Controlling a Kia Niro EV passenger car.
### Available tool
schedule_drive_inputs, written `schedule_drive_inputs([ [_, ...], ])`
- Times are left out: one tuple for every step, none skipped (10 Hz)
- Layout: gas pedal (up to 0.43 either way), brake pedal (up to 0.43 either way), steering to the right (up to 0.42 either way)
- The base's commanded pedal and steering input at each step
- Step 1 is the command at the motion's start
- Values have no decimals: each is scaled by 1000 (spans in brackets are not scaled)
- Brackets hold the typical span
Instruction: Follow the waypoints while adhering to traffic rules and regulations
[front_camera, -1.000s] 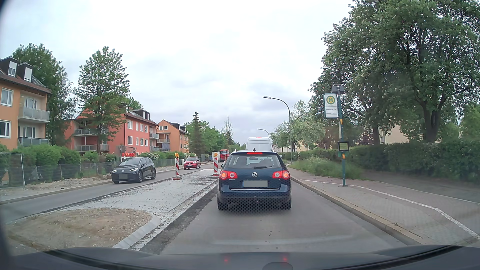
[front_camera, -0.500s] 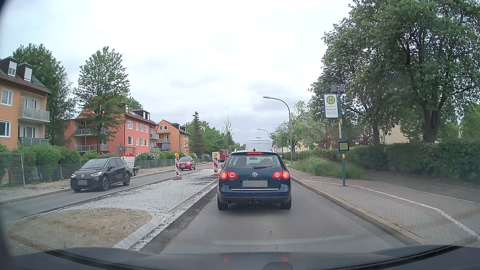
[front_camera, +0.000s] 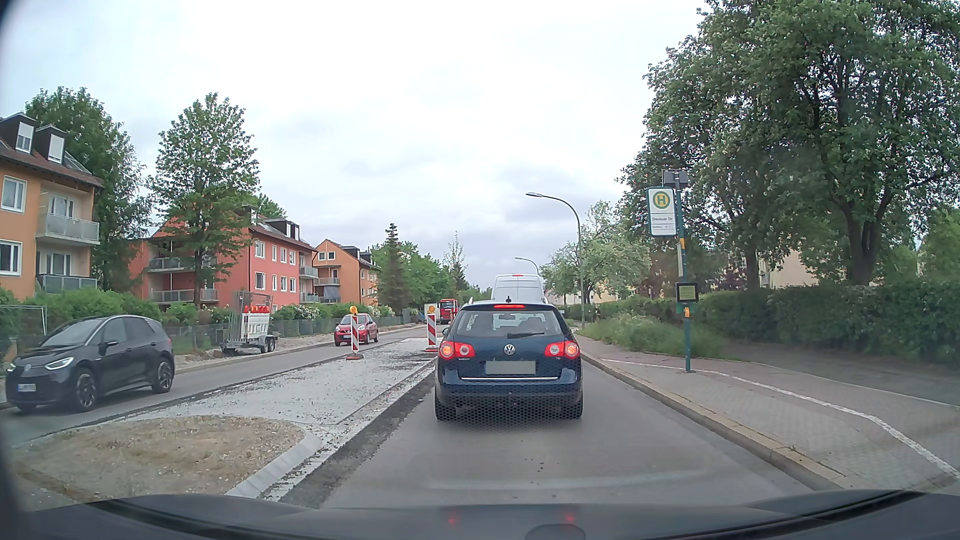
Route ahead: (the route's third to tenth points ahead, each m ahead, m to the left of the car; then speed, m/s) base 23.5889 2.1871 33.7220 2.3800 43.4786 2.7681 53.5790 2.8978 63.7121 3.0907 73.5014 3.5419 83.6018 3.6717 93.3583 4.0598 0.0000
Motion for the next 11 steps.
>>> schedule_drive_inputs([
  [0, 256, -11],
  [0, 256, -11],
  [0, 256, -11],
  [0, 256, -11],
  [0, 256, -11],
  [0, 256, -11],
  [0, 262, -11],
  [0, 256, -11],
  [0, 256, -11],
  [0, 262, -11],
  [0, 256, -11],
])
